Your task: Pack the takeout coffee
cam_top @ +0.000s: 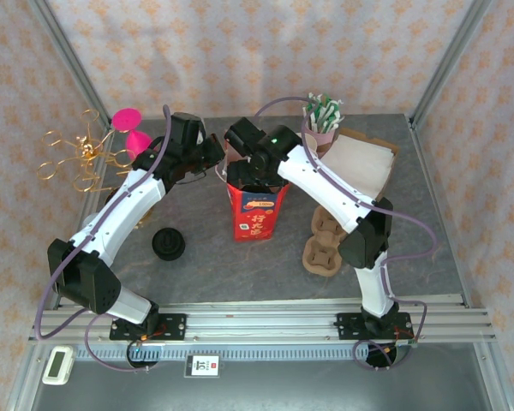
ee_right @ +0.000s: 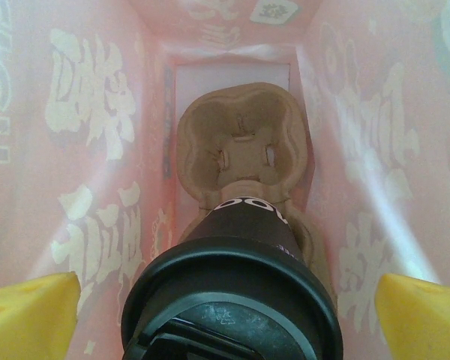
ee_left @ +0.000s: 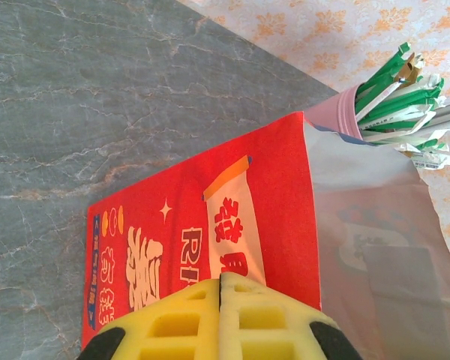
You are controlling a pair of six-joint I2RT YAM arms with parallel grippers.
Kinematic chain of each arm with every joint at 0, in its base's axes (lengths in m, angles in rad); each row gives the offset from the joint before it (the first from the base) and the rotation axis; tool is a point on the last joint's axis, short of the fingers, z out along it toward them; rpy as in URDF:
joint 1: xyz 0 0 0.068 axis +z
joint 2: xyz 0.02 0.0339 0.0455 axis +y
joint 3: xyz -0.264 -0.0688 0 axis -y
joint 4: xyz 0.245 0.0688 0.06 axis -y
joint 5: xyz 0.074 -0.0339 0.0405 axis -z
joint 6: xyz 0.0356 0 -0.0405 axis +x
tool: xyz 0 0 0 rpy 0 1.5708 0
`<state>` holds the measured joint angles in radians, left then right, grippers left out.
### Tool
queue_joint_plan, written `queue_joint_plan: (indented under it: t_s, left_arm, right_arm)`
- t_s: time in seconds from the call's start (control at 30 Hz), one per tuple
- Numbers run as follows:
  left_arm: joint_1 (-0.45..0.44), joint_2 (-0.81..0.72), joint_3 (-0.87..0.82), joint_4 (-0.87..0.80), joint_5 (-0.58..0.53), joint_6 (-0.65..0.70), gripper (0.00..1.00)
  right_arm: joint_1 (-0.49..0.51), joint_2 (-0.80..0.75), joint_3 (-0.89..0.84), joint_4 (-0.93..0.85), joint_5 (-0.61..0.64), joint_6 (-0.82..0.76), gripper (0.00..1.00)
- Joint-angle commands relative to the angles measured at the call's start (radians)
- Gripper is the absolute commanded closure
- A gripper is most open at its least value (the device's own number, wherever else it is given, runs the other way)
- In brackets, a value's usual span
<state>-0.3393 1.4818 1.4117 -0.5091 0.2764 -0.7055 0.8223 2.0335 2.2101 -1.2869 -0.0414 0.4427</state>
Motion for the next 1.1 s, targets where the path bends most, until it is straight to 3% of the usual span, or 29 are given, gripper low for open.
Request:
queue_joint_plan:
  t_s: [0.0,1.07]
  left_arm:
    - [0.007,0.01,-0.008,-0.015,-0.021,0.012,1.0]
    - [-0.006,0.021,0.003,-0.039,-0.052,0.021,1.0]
  right_arm:
    - [0.006,-0.042,0.03,-0.022,0.009,0.009,0.0]
    - [0.005,-0.064,0.039,-0.022,0.011,0.01,0.0]
